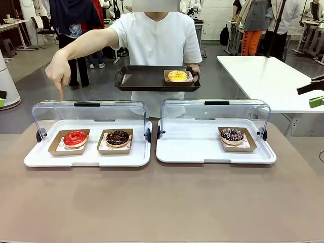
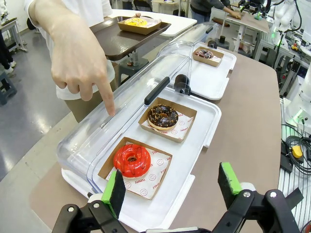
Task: Provide the desired donut to the person.
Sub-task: Pick up and lift the Paper togo box containing the Donut pointed at by the person.
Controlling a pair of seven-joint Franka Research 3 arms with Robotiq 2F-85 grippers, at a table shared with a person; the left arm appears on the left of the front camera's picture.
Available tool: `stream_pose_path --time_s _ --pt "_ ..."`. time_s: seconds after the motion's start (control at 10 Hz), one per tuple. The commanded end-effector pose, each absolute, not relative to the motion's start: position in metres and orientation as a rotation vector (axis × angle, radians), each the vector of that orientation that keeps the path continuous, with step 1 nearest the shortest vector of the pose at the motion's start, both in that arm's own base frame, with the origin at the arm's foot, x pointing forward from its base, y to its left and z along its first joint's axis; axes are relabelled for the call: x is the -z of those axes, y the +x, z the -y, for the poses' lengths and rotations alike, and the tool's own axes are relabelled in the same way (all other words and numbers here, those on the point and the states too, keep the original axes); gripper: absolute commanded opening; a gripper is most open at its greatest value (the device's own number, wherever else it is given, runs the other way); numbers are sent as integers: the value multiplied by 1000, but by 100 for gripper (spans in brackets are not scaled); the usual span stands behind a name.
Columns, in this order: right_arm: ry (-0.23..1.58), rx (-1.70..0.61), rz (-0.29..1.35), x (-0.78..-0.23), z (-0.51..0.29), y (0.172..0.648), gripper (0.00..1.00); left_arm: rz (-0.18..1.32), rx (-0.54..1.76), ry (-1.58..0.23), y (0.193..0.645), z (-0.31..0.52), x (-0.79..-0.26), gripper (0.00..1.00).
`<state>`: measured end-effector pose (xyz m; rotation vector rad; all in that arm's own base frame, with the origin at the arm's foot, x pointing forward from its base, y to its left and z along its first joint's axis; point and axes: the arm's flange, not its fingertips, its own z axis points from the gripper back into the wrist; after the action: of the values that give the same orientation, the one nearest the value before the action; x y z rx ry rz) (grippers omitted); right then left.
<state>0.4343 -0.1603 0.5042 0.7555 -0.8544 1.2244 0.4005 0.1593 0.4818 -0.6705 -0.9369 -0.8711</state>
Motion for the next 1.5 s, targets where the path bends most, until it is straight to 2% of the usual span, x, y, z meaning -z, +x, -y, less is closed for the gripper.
stream_pose_path --time_s 0.0,0.2,0.5,1.1,1.4 --pt "754 -1221 856 -504 162 434 100 937 871 -670 401 -159 -482 100" --pt "754 -1221 856 -504 162 434 100 882 916 -598 401 -157 -484 100" --pt "754 -1221 856 -504 162 434 100 715 1027 -482 406 -130 -494 100" --pt "754 -1221 856 -504 162 434 100 238 1362 -76 401 -42 -505 100" --pt "754 -1221 856 -504 162 434 100 106 1391 -22 406 -19 -492 100"
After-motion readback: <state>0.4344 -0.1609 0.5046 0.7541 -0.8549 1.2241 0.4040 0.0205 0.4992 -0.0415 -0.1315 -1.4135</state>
